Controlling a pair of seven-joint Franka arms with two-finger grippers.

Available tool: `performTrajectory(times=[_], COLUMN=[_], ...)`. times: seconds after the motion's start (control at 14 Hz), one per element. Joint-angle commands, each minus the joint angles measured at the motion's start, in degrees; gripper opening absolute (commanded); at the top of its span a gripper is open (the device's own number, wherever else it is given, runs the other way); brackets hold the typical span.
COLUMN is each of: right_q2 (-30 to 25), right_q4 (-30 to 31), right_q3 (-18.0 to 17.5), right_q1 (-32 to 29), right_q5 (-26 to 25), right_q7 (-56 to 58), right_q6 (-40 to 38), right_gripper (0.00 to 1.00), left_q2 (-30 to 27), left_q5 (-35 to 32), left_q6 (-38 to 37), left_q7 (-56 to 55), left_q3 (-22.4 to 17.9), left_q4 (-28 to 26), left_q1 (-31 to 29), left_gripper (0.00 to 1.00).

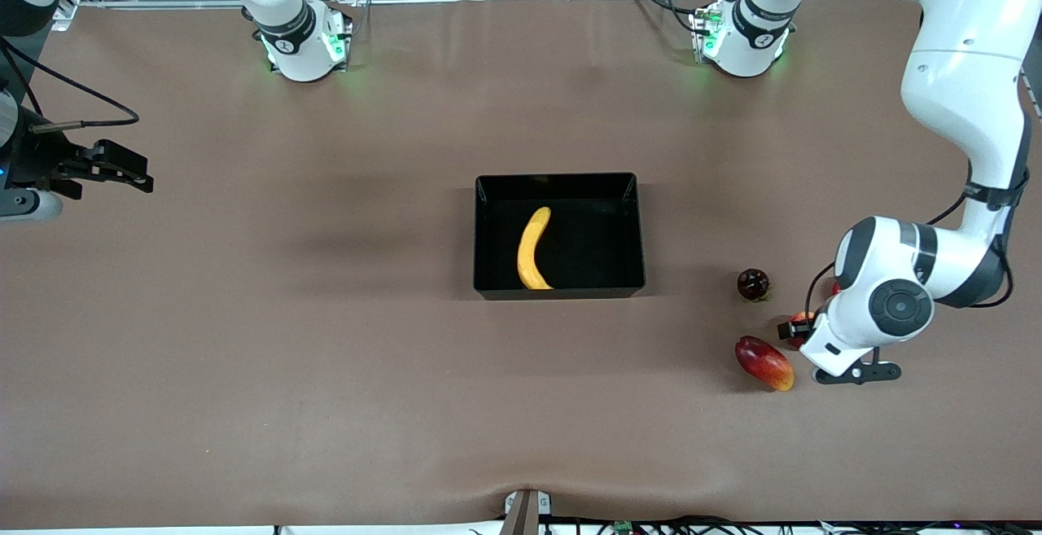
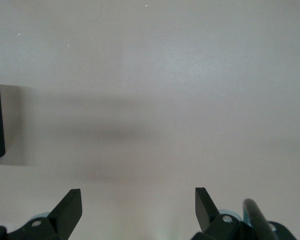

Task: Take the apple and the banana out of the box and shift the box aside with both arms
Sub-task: 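Carry the apple out and lower it beside the plum, then open, then move the left gripper back into the box above the banana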

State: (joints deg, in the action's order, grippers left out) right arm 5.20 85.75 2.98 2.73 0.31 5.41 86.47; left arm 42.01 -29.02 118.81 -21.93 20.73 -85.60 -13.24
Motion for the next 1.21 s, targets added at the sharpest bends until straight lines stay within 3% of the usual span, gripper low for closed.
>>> performTrajectory(times=[0.0, 0.43, 0.64, 1.14], right_q2=[0.34, 0.78, 0.78, 1.92], right_q4=[-0.85, -0.85, -1.02, -0.85], right_q3=[-0.51, -0.51, -0.51, -0.51], right_q1=[-0.71, -0.71, -0.71, -0.71], right_q5=[0.66, 0.31, 0.31, 0.22], right_q7=[0.04, 0.22, 0.04, 0.4], right_q6=[-0.61, -0.52, -0.52, -0.61], right_gripper=[1.0, 1.0, 1.0, 1.0], left_q2=[-5.79, -10.28, -9.94, -8.71], left_q5=[0.02, 1.42, 0.73, 1.34], left_q6=[-4.01, -13.33, -13.43, -13.25], left_q7=[0.4, -3.36, -10.73, -21.98], left_q3=[3.15, 13.35, 17.93, 18.38], left_q4=[-1.15, -1.24, -0.98, -0.98], left_q1=[0.32, -0.03, 1.45, 12.42], left_gripper=[1.0, 1.0, 1.0, 1.0])
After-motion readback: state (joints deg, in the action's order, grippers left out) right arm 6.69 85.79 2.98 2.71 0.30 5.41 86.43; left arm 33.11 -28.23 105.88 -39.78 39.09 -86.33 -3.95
